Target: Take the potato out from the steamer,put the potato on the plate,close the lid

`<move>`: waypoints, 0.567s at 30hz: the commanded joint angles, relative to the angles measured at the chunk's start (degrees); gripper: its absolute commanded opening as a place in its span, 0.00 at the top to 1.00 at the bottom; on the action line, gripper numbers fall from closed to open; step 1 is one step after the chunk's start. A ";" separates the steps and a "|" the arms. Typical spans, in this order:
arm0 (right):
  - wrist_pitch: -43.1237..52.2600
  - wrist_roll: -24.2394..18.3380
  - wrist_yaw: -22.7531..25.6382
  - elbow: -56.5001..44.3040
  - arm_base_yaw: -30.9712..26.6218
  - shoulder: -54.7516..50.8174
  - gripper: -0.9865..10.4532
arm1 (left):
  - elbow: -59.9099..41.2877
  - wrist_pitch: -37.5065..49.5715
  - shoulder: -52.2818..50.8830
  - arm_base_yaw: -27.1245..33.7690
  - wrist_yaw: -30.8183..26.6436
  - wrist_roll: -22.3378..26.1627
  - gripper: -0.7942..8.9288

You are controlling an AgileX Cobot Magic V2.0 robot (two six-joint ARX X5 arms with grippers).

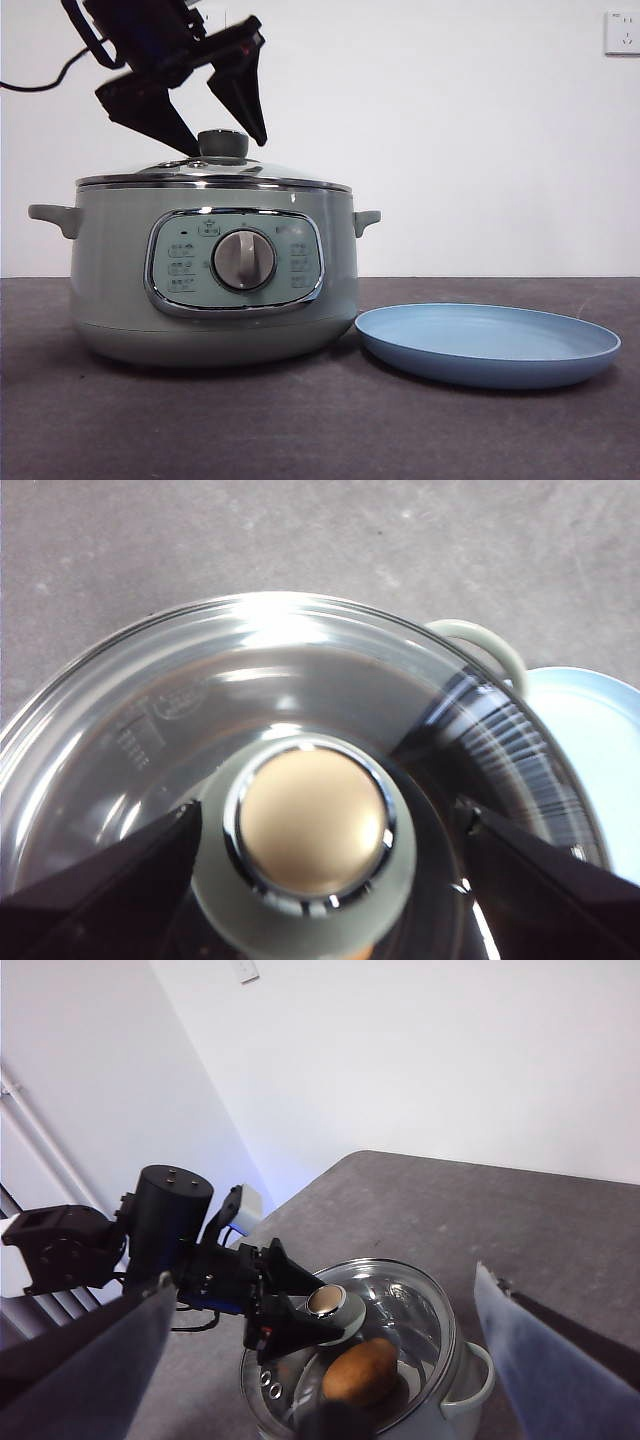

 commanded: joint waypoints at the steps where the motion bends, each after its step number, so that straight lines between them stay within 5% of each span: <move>1: 0.28 -0.42 -0.02 0.15 0.15 -0.04 0.47 | -0.07 0.61 1.49 0.04 -1.33 1.09 0.49; 5: 0.28 -0.42 0.00 0.15 0.15 -0.04 0.47 | -0.07 0.87 1.77 0.04 -1.90 1.77 0.51; 10: 0.28 -0.42 0.00 0.15 0.15 -0.04 0.48 | -0.07 1.36 1.77 0.04 -1.86 2.16 0.94; 17: 0.28 -0.17 -0.13 0.15 0.15 -0.04 0.48 | 1.64 1.49 1.68 0.04 -1.53 2.19 0.93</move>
